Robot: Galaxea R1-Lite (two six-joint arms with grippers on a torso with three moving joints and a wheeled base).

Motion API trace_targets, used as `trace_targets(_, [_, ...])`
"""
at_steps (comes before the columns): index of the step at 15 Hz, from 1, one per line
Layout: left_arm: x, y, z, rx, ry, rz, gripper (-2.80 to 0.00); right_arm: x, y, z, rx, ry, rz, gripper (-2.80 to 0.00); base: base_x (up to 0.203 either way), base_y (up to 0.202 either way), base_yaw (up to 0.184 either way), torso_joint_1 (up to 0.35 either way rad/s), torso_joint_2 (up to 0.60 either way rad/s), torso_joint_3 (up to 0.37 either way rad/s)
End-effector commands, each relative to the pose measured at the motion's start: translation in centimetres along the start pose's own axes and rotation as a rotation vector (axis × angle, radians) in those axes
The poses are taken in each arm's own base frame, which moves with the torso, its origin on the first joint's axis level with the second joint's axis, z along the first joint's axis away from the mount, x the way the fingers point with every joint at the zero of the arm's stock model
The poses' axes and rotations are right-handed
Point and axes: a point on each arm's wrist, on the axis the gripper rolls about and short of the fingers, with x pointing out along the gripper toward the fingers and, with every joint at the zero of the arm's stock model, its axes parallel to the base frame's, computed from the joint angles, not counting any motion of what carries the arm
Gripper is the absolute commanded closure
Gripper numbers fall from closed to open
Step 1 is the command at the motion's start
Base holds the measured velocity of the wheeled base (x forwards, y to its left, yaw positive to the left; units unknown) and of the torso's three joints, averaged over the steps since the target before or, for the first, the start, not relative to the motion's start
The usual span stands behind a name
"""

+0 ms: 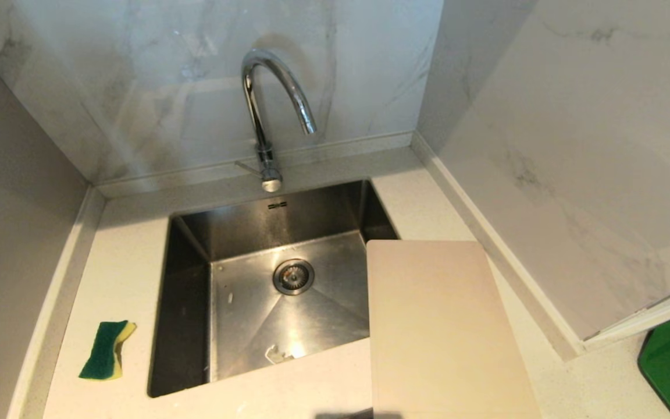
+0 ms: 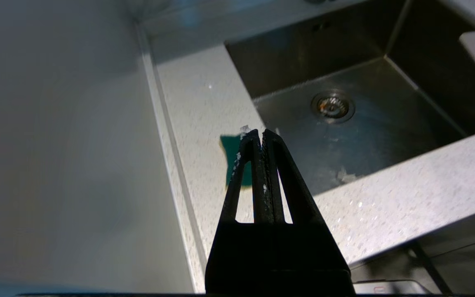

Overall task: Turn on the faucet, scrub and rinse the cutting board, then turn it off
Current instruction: Turn on the tap

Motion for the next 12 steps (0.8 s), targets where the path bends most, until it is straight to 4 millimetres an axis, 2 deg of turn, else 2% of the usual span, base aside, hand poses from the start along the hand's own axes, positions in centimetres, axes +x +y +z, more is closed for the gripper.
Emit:
trace_targets(1, [2.2, 0.5, 4.3, 0.008, 0.053, -0.051, 0.00, 0.0, 0.0, 0.0, 0.000, -0.001, 0.000, 0.00, 0.000, 0.000, 0.000, 0.000, 0.00, 0.000])
trace_targets(3, [3.4, 0.8, 7.5, 0.021, 0.052, -0.093, 0.00, 0.0, 0.0, 0.0, 0.000, -0.001, 0.000, 0.00, 0.000, 0.000, 0.000, 0.000, 0.00, 0.000])
trace_targets(6, [5.7, 0.9, 11.2, 0.057, 0.054, -0.116, 0.00, 0.0, 0.0, 0.0, 0.000, -0.001, 0.000, 0.00, 0.000, 0.000, 0.000, 0.000, 0.00, 0.000])
trace_targets(12, [10.2, 0.5, 14.6, 0.101, 0.089, -0.162, 0.00, 0.0, 0.0, 0.0, 0.000, -0.001, 0.000, 0.00, 0.000, 0.000, 0.000, 0.000, 0.00, 0.000])
